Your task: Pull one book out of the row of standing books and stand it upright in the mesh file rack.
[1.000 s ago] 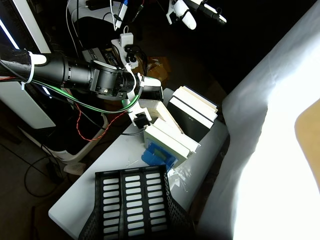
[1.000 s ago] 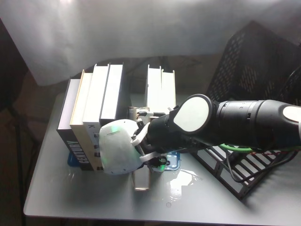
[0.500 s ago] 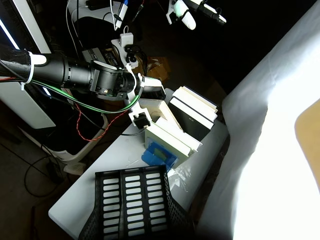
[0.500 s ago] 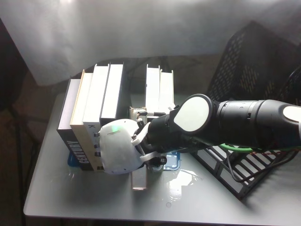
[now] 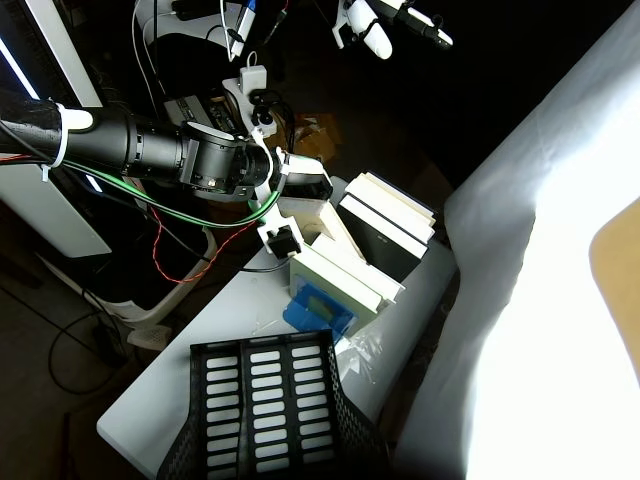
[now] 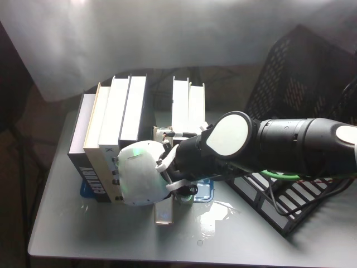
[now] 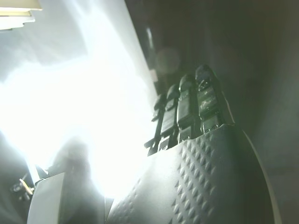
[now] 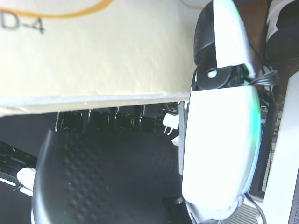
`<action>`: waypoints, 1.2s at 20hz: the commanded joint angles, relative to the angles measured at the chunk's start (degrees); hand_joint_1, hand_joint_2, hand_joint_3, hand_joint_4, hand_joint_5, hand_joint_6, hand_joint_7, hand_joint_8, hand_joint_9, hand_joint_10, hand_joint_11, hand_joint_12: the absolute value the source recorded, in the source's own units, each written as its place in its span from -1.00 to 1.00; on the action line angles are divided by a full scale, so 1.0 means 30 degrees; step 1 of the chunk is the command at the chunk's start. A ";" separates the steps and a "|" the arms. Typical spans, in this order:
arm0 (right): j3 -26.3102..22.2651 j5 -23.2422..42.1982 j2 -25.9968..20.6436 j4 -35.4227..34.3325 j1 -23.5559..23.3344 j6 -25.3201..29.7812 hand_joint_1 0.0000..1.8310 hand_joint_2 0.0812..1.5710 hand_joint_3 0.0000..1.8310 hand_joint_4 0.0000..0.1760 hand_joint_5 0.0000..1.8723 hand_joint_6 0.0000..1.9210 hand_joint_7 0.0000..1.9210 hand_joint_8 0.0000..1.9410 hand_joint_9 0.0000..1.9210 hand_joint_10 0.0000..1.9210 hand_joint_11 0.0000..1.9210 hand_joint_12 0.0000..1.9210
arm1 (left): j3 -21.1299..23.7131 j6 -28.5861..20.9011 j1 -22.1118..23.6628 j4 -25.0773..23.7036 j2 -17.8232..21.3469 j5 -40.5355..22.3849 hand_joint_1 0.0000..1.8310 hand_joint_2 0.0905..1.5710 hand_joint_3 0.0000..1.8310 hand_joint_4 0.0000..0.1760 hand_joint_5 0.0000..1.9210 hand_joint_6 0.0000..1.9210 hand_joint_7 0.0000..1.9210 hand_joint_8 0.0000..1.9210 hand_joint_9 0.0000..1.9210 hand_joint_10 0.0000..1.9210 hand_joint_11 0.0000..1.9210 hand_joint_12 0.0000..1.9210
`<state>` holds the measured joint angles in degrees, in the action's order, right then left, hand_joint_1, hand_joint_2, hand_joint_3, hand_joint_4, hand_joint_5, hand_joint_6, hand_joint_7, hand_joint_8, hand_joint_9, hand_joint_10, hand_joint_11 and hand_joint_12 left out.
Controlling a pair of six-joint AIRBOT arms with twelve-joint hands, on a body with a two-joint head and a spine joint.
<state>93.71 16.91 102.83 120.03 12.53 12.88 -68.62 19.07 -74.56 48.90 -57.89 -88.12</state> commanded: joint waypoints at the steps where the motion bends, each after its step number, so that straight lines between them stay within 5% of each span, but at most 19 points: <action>1: 0.0186 -0.0763 -0.0402 0.0106 0.0062 -0.0118 0.50 0.35 -0.90 -1.00 -0.04 0.08 0.05 0.04 -0.13 0.43 -0.39 0.96 | -0.0081 -0.0102 -0.0094 0.0576 0.0140 -0.2484 -0.62 0.66 -1.00 -1.00 -1.00 -1.00 -1.00 -1.00 -1.00 -1.00 -1.00 -1.00; 2: 0.0186 -0.0756 -0.0402 0.0104 0.0060 -0.0118 0.51 0.32 -0.91 -1.00 0.00 0.03 0.09 -0.02 -0.09 0.38 -0.34 0.94 | -0.0081 -0.0102 -0.0095 0.0576 0.0140 -0.2484 -0.62 0.66 -1.00 -1.00 -1.00 -1.00 -1.00 -1.00 -1.00 -1.00 -1.00 -1.00; 3: 0.0186 -0.0725 -0.0402 0.0104 0.0058 -0.0118 0.40 0.05 -0.49 -1.00 0.07 -0.03 0.13 0.12 0.06 0.41 -0.25 0.98 | -0.0081 -0.0102 -0.0095 0.0578 0.0138 -0.2484 -0.62 0.66 -1.00 -1.00 -1.00 -1.00 -1.00 -1.00 -1.00 -1.00 -1.00 -1.00; 7: 0.0186 -0.0672 -0.0402 0.0104 0.0054 -0.0114 0.51 0.31 -0.88 -1.00 0.02 -0.04 0.07 -0.03 -0.07 0.41 -0.34 0.94 | -0.0058 -0.0102 -0.0113 0.0587 0.0144 -0.2494 -0.62 0.65 -1.00 -0.99 -1.00 -1.00 -1.00 -1.00 -1.00 -1.00 -1.00 -1.00; 11: 0.0180 -0.0509 -0.0402 0.0022 0.0054 -0.0112 0.50 0.36 -0.94 -1.00 -0.01 -0.07 0.03 0.07 -0.08 0.48 -0.25 0.97 | -0.0035 -0.0102 -0.0139 0.0589 0.0146 -0.2498 -0.61 0.66 -1.00 -1.00 -1.00 -1.00 -1.00 -1.00 -1.00 -1.00 -1.00 -1.00; 14: 0.0176 -0.0202 -0.0415 -0.0020 -0.0011 0.0090 0.51 0.35 -0.99 -1.00 0.06 -0.07 0.12 -0.09 -0.08 0.36 -0.35 0.94 | -0.0013 -0.0102 -0.0162 0.0599 0.0142 -0.2477 -0.60 0.66 -1.00 -1.00 -1.00 -1.00 -1.00 -1.00 -1.00 -1.00 -1.00 -1.00; 16: 0.0128 0.0083 -0.0612 -0.0020 -0.0168 0.0275 0.50 0.38 -0.99 -1.00 0.03 0.04 0.08 -0.02 -0.17 0.42 -0.51 1.00 | 0.0014 -0.0102 -0.0204 0.0612 0.0159 -0.2509 -0.62 0.65 -1.00 -0.90 -1.00 -1.00 -1.00 -1.00 -1.00 -1.00 -1.00 -1.00; 17: 0.0092 0.0239 -0.0689 -0.0020 -0.0267 0.0382 0.51 0.34 -1.00 -1.00 0.14 -0.11 0.16 -0.21 -0.08 0.31 -0.44 0.90 | 0.0026 -0.0102 -0.0208 0.0620 0.0167 -0.2519 -0.61 0.65 -1.00 -0.94 -1.00 -1.00 -1.00 -1.00 -1.00 -1.00 -1.00 -1.00; 22: -0.0028 0.0629 -0.0901 -0.0017 -0.0485 0.0654 0.49 0.41 -0.99 -1.00 0.01 -0.04 0.02 0.14 -0.20 0.49 -0.53 1.00 | 0.0062 -0.0102 -0.0208 0.0629 0.0186 -0.2534 -0.63 0.65 -1.00 -0.92 -1.00 -1.00 -1.00 -1.00 -1.00 -1.00 -1.00 -1.00; 24: -0.0152 0.0745 -0.1050 -0.0015 -0.0551 0.0707 0.50 0.39 -1.00 -1.00 0.05 -0.03 0.05 0.01 -0.14 0.44 -0.46 0.99 | 0.0104 -0.0102 -0.0221 0.0629 0.0213 -0.2534 -0.64 0.65 -1.00 -1.00 -1.00 -1.00 -1.00 -1.00 -1.00 -1.00 -1.00 -1.00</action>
<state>93.03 20.10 100.84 119.85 11.22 14.68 -68.03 19.07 -75.05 49.10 -57.82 -88.36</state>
